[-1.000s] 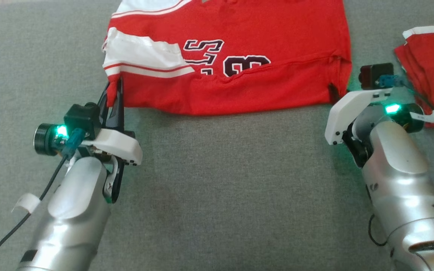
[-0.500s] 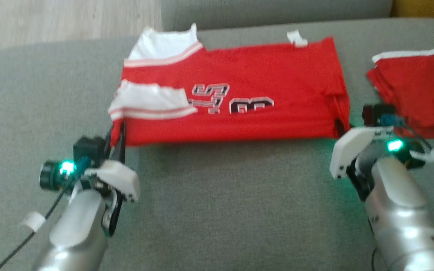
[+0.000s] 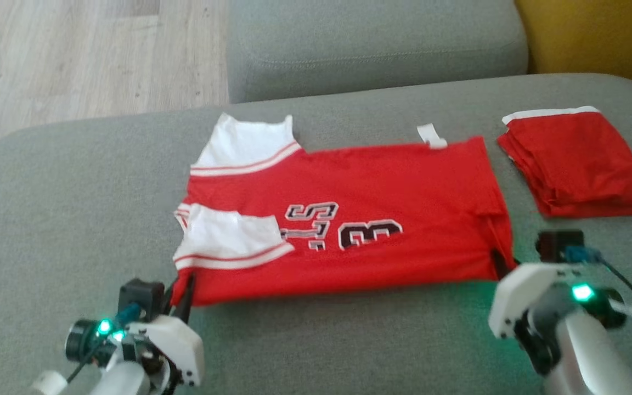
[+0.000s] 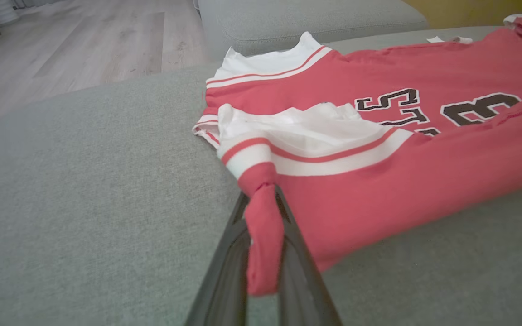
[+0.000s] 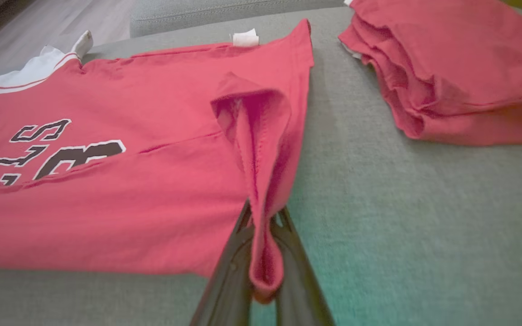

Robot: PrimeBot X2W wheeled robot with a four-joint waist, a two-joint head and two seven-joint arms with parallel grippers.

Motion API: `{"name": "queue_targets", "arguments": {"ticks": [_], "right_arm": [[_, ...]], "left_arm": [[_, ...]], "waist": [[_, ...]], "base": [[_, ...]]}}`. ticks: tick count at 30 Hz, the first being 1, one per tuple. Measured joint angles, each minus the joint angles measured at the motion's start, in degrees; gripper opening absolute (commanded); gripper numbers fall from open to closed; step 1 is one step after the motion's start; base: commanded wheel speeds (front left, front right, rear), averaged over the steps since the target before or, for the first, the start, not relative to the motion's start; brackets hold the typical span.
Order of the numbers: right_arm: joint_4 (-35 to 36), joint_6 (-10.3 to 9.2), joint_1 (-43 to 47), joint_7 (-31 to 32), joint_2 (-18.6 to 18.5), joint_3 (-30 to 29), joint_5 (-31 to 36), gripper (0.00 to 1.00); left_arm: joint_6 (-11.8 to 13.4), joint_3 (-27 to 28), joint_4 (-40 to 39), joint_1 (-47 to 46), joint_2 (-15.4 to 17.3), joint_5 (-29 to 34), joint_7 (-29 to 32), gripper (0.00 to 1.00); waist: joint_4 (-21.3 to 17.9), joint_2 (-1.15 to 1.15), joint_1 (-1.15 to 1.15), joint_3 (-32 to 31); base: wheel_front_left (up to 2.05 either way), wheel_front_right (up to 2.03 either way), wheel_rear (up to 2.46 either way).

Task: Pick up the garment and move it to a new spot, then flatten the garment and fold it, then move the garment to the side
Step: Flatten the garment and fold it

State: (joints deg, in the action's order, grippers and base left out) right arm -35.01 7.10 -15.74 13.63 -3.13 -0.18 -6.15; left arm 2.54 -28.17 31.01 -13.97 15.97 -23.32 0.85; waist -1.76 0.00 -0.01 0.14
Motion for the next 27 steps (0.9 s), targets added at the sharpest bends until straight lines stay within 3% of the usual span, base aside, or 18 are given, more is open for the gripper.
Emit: {"name": "queue_targets", "arguments": {"ticks": [6,13,14,15,16,17,18,22,27], "right_arm": [[13.83,0.01,10.73,4.24,0.45,-2.78,-3.46,0.0],[20.74,0.01,13.9,4.99,0.51,-2.68,-6.94,0.0],[21.01,0.0,13.94,4.68,0.51,-2.74,-6.98,0.34],[21.04,0.0,13.95,4.13,0.54,-2.97,-7.61,1.0],[20.95,0.01,13.95,3.69,0.56,-3.36,-9.57,1.0],[20.89,0.0,13.95,3.12,0.56,-3.8,-12.3,1.0],[20.83,0.0,13.95,2.24,0.55,-4.22,-14.94,1.0],[21.38,0.0,13.74,-3.83,0.54,-3.86,-18.81,1.0],[24.41,0.0,12.22,-13.47,0.54,0.02,-20.34,1.0]], "left_arm": [[2.36,-0.27,-8.95,5.77,1.68,-0.9,5.2,0.0],[3.91,-1.25,-13.18,7.95,2.43,-1.38,8.23,0.0],[4.11,-1.24,-13.19,7.98,2.48,-1.47,8.23,0.0],[4.21,-1.22,-13.29,8.03,2.5,-1.48,8.22,0.0],[4.61,-1.18,-13.58,8.08,2.48,-1.48,8.09,0.02],[4.91,-1.02,-13.95,8.11,2.44,-1.48,7.45,0.44],[5.6,-0.52,-14.36,8.11,2.29,-1.48,6.58,1.0],[7.48,1.27,-15.01,8.03,1.96,-1.48,2.55,1.0],[9.88,5.35,-17.27,6.54,0.02,-1.7,-7.04,1.0]], "waist": [[-0.32,0.0,0.0,-0.63],[-0.69,0.0,0.01,-0.15],[-0.77,0.0,0.01,-0.07],[-0.85,0.0,0.01,0.0],[-0.91,0.0,0.01,0.09],[-0.96,0.0,0.01,0.2],[-1.0,0.0,0.01,0.33],[-1.33,0.0,0.01,0.84],[-1.92,0.0,0.01,1.95]], "base": [[0.0,0.0,0.0],[0.0,0.0,0.0],[0.0,0.0,0.0],[0.0,0.0,0.0],[0.0,0.0,0.0],[0.0,0.0,0.0],[0.0,0.0,0.0],[0.0,0.0,0.0],[0.0,0.0,0.0]]}}
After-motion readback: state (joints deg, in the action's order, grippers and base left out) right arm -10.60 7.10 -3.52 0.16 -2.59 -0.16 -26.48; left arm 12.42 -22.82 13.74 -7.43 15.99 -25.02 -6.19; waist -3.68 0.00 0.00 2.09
